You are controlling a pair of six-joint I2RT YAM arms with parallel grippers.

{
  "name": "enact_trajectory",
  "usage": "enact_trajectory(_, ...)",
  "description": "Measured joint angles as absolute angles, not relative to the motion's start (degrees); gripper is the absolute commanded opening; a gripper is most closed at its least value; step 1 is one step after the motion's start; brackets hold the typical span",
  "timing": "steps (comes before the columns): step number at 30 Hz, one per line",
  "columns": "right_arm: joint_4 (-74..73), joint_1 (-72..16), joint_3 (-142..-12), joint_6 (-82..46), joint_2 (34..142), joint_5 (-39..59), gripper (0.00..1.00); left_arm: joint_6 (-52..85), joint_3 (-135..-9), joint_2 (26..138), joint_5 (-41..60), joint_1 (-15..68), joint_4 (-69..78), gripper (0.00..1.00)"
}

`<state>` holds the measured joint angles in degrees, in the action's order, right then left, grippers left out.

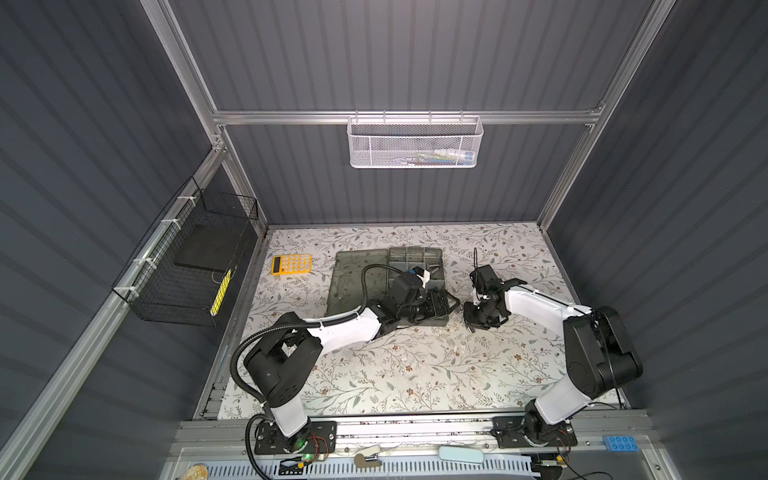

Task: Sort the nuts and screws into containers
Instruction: 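Lower the right gripper and grasp a silver wing nut on the table, then carry the wing nut over the organizer compartment with the right gripper, then lower the wing nut into the compartment and open the right gripper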

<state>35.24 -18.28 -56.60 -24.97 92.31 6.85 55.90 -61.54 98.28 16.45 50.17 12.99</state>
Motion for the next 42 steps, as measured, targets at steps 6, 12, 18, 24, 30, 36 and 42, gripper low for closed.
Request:
enact_trajectory(6, 36.29, -16.32, -62.50, -26.15, 88.97, 12.43, 0.12, 54.83, -63.90, 96.40, 16.49, 48.69, 11.14, 1.00)
enact_trajectory(12, 35.53, -15.18, -67.20, -28.58, 88.66, 20.88, 0.12, 54.41, -63.99, 94.78, 17.19, 44.66, 9.10, 1.00)
enact_trajectory(18, 32.12, -15.14, -73.01, -32.40, 92.03, 29.02, 0.13, 54.13, -64.49, 92.53, 19.57, 39.86, 6.31, 1.00)
enact_trajectory(24, 26.37, -15.16, -76.27, -37.54, 98.89, 35.66, 0.13, 53.95, -64.51, 90.08, 20.88, 37.15, 4.08, 1.00)
enact_trajectory(30, 21.67, -15.44, -79.22, -41.85, 106.41, 39.20, 0.13, 54.72, -62.57, 88.60, 23.57, 33.95, 4.32, 1.00)
enact_trajectory(36, 19.62, -16.34, -84.64, -44.25, 112.60, 40.66, 0.13, 55.37, -61.19, 88.62, 25.61, 30.89, 4.25, 1.00)
enact_trajectory(42, 20.60, -17.32, -93.49, -44.38, 119.13, 40.40, 0.13, 56.66, -61.01, 89.23, 27.55, 30.20, 6.28, 1.00)
